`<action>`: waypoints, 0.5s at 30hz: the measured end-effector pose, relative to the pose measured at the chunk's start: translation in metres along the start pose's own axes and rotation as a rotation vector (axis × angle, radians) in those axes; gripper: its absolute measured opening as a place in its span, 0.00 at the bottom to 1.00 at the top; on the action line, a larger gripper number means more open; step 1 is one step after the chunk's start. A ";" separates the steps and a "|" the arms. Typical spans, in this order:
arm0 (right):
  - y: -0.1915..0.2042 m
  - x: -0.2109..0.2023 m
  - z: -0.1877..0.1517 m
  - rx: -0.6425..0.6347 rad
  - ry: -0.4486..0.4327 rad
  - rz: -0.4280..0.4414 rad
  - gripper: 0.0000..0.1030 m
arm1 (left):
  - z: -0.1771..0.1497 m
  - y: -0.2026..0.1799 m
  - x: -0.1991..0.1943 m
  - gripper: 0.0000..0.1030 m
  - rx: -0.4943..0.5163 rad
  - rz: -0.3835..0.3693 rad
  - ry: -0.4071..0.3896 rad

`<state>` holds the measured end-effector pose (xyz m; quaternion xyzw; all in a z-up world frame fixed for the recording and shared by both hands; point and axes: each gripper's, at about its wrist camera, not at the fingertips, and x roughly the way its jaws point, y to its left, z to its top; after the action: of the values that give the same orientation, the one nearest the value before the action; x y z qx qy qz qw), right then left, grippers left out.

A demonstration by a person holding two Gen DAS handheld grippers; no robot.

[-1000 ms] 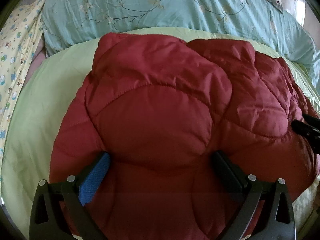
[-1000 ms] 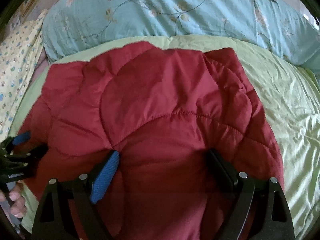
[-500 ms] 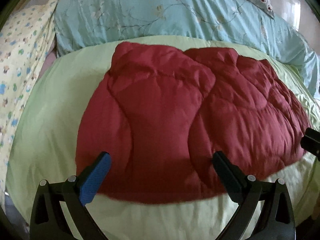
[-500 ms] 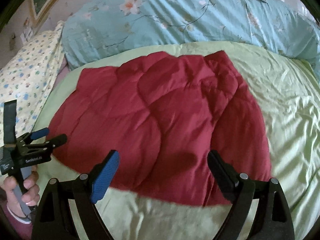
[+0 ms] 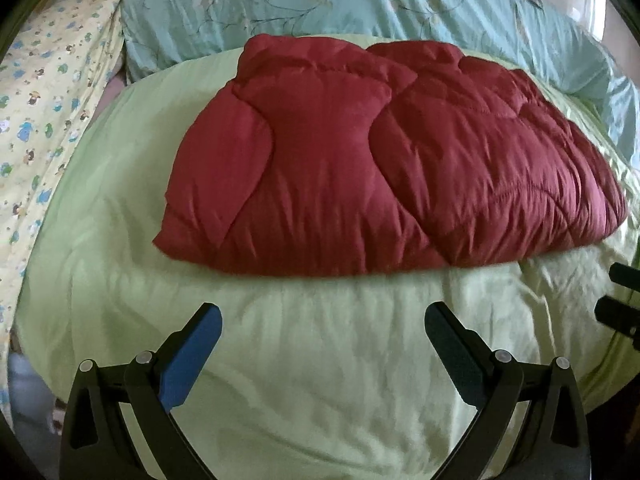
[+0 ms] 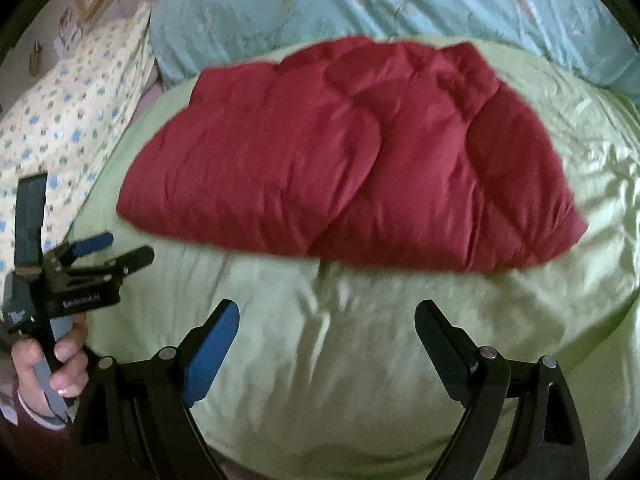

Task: Fold large clothes

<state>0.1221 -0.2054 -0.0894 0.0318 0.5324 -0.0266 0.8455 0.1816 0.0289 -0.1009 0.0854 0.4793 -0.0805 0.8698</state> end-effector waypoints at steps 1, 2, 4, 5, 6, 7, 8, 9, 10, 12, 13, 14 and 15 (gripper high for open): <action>0.002 0.000 -0.003 -0.007 0.008 -0.002 0.88 | -0.001 -0.002 -0.004 0.99 0.007 0.002 -0.002; 0.005 -0.001 -0.005 -0.017 0.015 -0.003 0.88 | -0.003 -0.002 -0.009 0.99 0.013 0.005 -0.006; 0.009 -0.007 -0.008 -0.023 0.017 -0.006 0.88 | -0.005 -0.004 -0.023 0.99 0.024 0.010 -0.019; 0.011 -0.012 -0.008 -0.026 0.014 -0.007 0.88 | -0.005 -0.005 -0.029 0.99 0.031 0.012 -0.028; 0.012 -0.016 -0.007 -0.030 0.009 -0.006 0.89 | -0.005 -0.009 -0.034 0.99 0.037 0.017 -0.037; 0.014 -0.022 -0.006 -0.035 0.001 -0.006 0.89 | -0.003 -0.009 -0.039 0.99 0.044 0.020 -0.044; 0.017 -0.028 -0.005 -0.043 -0.008 -0.010 0.89 | -0.002 -0.011 -0.049 0.99 0.056 0.024 -0.055; 0.018 -0.033 -0.002 -0.050 -0.014 -0.015 0.89 | -0.001 -0.012 -0.056 1.00 0.063 0.027 -0.064; 0.020 -0.040 0.001 -0.060 -0.025 -0.022 0.91 | 0.001 -0.012 -0.061 1.00 0.067 0.028 -0.071; 0.025 -0.050 0.006 -0.078 -0.048 -0.029 0.94 | 0.002 -0.012 -0.070 1.00 0.070 0.023 -0.081; 0.027 -0.056 0.009 -0.085 -0.061 -0.032 0.96 | 0.003 -0.012 -0.076 1.00 0.071 0.019 -0.087; 0.028 -0.060 0.011 -0.091 -0.072 -0.033 0.96 | 0.003 -0.011 -0.078 1.00 0.073 0.020 -0.090; 0.029 -0.061 0.013 -0.096 -0.078 -0.033 0.97 | 0.004 -0.010 -0.080 1.00 0.075 0.022 -0.093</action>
<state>0.1092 -0.1769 -0.0278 -0.0187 0.5004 -0.0162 0.8655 0.1406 0.0224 -0.0318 0.1195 0.4339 -0.0925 0.8882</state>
